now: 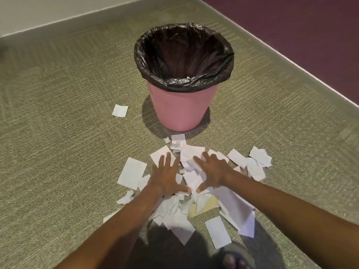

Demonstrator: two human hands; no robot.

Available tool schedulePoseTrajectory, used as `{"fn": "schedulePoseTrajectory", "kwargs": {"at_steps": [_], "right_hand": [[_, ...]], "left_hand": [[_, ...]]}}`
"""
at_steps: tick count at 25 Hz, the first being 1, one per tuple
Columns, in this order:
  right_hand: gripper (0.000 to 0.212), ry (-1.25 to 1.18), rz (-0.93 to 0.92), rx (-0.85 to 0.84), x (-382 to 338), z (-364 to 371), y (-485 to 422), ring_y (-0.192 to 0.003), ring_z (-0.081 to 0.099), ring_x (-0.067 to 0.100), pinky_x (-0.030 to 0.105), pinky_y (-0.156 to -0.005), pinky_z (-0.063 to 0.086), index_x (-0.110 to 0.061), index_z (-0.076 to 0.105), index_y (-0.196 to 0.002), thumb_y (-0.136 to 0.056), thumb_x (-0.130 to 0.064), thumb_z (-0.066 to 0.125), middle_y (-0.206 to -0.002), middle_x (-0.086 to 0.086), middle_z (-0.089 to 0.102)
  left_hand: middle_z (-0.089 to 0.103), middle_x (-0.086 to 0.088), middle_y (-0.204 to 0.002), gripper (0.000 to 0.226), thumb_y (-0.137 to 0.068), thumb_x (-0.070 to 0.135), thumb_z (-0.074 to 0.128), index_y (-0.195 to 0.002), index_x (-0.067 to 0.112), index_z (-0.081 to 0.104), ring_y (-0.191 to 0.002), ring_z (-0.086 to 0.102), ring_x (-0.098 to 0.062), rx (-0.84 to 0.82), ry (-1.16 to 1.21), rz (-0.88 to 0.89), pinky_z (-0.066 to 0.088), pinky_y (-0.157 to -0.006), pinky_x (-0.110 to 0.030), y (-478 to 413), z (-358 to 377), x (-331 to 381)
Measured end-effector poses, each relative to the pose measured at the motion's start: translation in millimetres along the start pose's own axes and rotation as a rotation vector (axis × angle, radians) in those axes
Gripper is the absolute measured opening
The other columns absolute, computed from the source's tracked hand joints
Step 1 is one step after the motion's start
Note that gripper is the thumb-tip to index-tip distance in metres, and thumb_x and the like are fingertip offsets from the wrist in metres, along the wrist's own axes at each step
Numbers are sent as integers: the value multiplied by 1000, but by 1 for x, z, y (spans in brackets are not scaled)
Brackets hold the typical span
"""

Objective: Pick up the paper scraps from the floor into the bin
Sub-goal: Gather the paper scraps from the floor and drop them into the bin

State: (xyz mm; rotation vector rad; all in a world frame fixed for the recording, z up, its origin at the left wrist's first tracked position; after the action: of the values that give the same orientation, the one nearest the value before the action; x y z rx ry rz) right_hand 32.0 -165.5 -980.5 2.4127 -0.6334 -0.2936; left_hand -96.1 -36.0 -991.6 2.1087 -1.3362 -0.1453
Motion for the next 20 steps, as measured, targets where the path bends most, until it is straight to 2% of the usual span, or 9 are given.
{"fn": "schedulePoseTrajectory", "kwargs": {"at_steps": [3, 5, 8, 11, 13, 15, 18, 20], "right_hand": [[98, -41, 25, 108, -7, 17, 17, -126, 39, 41, 48, -89, 48, -18, 17, -150, -78, -45, 76, -148, 21, 27], [75, -106, 18, 192, -7, 23, 24, -118, 47, 39, 45, -82, 50, -16, 30, -142, -83, -30, 74, -137, 18, 38], [48, -216, -2, 253, -1, 26, 28, -109, 55, 38, 41, -78, 50, -12, 43, -131, -88, -15, 64, -127, 16, 44], [40, -357, 26, 282, 1, 26, 28, -109, 56, 38, 41, -83, 50, -10, 49, -127, -88, -7, 59, -122, 15, 51], [39, -435, 41, 284, 0, 25, 29, -113, 55, 37, 43, -90, 48, -7, 53, -126, -87, -3, 57, -121, 17, 56], [38, -493, 38, 294, -1, 22, 33, -113, 57, 35, 41, -90, 50, -5, 58, -124, -86, 1, 57, -120, 19, 62], [38, -616, 68, 335, 3, 7, 40, -102, 63, 26, 25, -73, 45, -4, 64, -118, -82, 9, 59, -113, 15, 69], [42, -672, 111, 368, 13, -6, 45, -99, 62, 22, 21, -72, 42, -4, 64, -120, -81, 10, 60, -113, 13, 69]], "left_hand": [[-12, -14, -162, 112, -73, 60, 70, -153, 18, 3, -148, -9, -40, 1, -69, -16, 13, -115, -62, -4, 12, 19], [5, -14, -161, 93, -79, 45, 72, -149, 16, 19, -147, 5, -39, 39, -77, -17, 26, -110, -60, -2, 14, 32], [37, -11, -140, 45, -86, 15, 64, -129, 12, 49, -129, 36, -34, 176, -100, 17, 47, -92, -49, 6, 9, 41], [51, -10, -118, 28, -84, -5, 57, -110, 6, 61, -109, 51, -30, 268, -72, 40, 51, -76, -40, 12, 4, 37], [55, -11, -108, 21, -84, -8, 54, -100, 3, 62, -100, 56, -29, 270, -75, 67, 49, -69, -37, 11, 1, 31], [57, -12, -104, 14, -87, -4, 52, -96, 2, 61, -97, 58, -31, 258, -54, 102, 46, -69, -39, 9, -3, 25], [59, -14, -104, 10, -91, 6, 53, -97, 3, 60, -97, 59, -34, 270, 18, 149, 47, -74, -42, 6, -11, 22], [58, -13, -105, 12, -90, 7, 55, -101, 3, 59, -96, 60, -34, 321, 43, 160, 48, -73, -41, 5, -17, 26]]}}
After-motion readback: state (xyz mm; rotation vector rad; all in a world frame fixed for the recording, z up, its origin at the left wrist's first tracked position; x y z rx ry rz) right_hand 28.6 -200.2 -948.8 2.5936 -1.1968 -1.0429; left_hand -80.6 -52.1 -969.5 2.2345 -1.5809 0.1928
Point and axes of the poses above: each hand's wrist, its own y-axis away from the middle knuckle, its own z-axis out of the palm, x = y × z, the point moved 3 cm from there along -y, towards the middle knuckle
